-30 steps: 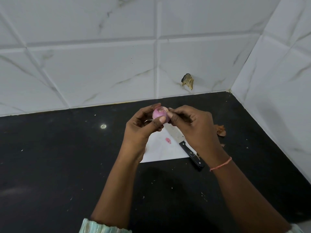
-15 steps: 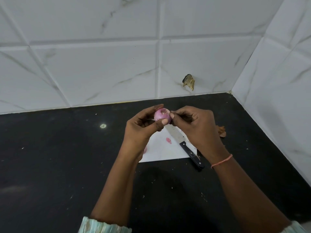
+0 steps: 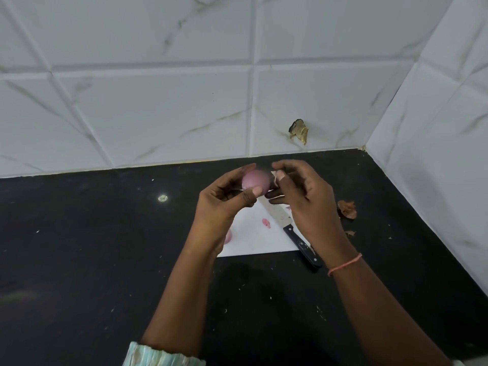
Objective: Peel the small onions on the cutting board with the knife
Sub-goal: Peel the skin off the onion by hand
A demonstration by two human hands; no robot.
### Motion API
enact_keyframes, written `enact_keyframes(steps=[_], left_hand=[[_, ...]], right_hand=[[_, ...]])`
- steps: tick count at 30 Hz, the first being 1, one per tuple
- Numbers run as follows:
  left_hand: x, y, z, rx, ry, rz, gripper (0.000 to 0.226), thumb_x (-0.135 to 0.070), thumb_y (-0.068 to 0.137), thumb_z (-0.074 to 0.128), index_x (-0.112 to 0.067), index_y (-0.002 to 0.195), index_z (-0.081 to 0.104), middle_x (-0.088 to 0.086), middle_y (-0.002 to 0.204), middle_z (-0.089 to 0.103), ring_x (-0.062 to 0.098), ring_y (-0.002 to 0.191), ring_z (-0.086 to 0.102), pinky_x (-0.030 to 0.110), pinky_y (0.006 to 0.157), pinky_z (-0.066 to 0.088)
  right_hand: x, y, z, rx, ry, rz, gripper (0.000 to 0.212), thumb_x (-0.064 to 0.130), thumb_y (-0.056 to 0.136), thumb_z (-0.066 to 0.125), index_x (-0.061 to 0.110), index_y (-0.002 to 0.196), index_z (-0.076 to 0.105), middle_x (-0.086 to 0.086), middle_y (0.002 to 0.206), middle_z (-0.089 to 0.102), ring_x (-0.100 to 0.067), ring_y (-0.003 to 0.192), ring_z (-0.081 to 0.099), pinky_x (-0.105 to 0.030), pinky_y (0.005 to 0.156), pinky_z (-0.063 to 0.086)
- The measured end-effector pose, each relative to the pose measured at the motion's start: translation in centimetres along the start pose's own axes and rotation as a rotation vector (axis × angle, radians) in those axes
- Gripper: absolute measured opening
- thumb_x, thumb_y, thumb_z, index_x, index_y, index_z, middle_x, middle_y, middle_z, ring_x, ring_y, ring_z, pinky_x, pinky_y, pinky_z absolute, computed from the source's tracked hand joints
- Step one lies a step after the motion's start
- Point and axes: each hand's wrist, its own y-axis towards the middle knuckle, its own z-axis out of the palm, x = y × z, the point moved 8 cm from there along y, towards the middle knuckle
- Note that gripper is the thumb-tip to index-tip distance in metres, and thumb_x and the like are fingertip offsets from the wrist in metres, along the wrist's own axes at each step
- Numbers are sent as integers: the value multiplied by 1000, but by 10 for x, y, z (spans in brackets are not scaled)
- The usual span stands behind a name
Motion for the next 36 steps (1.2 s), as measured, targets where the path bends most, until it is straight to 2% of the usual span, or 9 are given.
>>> enact_keyframes(steps=[3, 6, 9, 11, 14, 17, 19, 24, 36], left_hand=[[-1, 0, -1, -6, 11, 10, 40, -2, 83, 75, -15, 121, 69, 3, 109, 76, 15, 98, 70, 22, 75, 55], [-2, 0, -2, -19, 57, 29, 40, -4, 82, 76, -17, 119, 70, 0, 108, 76, 14, 98, 71, 22, 74, 56], [-3, 0, -3, -39, 89, 34, 41, -6, 80, 79, -19, 119, 71, -2, 108, 76, 13, 98, 70, 21, 76, 55], [-3, 0, -4, -52, 103, 39, 42, -7, 79, 80, -20, 119, 71, -3, 108, 76, 11, 98, 70, 21, 77, 54], [-2, 0, -5, -60, 114, 38, 42, -6, 80, 79, -21, 118, 71, -7, 107, 76, 8, 98, 69, 21, 78, 55], [-2, 1, -2, -55, 82, 32, 40, -3, 81, 76, -20, 118, 70, -8, 104, 76, 4, 93, 69, 18, 74, 54], [-2, 1, -1, -55, 66, 29, 41, -2, 82, 76, -17, 120, 70, -5, 105, 76, 3, 92, 69, 17, 73, 53], [-1, 3, 1, -45, 72, 38, 45, -3, 82, 76, -14, 125, 68, -2, 110, 76, 6, 99, 70, 18, 78, 54], [0, 4, -2, -57, 137, 45, 45, -6, 79, 79, -18, 121, 70, -4, 111, 76, 9, 102, 71, 23, 82, 57]], right_hand=[[2, -1, 6, 37, -78, -47, 21, 28, 92, 64, 16, 109, 67, 7, 100, 69, -8, 91, 68, -25, 67, 60], [5, 1, 3, -17, -117, -114, 14, 18, 91, 67, 15, 104, 70, 6, 95, 70, -11, 87, 67, -22, 63, 59], [7, 3, -1, -64, -101, -142, 10, 8, 89, 68, 13, 98, 69, 5, 91, 70, -10, 87, 68, -22, 71, 58], [11, 3, -5, -100, -95, -185, 16, -3, 87, 58, 11, 85, 65, 1, 82, 68, -11, 81, 66, -24, 73, 56], [7, 8, -7, -99, -90, -144, 27, -3, 82, 38, 14, 69, 54, 2, 66, 55, -8, 65, 52, -20, 62, 44], [-14, 16, 3, 36, -135, 31, 22, 23, 93, 36, 24, 81, 55, 8, 83, 55, -8, 84, 50, -16, 71, 39], [-16, 17, 6, 105, -178, 5, 23, 44, 96, 44, 28, 96, 60, 11, 97, 57, -9, 98, 52, -18, 77, 45], [-2, 14, 4, 81, -145, -156, 22, 20, 89, 70, 11, 109, 72, 4, 98, 71, -5, 92, 66, -15, 80, 53], [12, 11, -1, 0, -289, -295, 12, 12, 88, 72, 7, 97, 76, -1, 89, 75, -7, 80, 67, -14, 75, 54]])
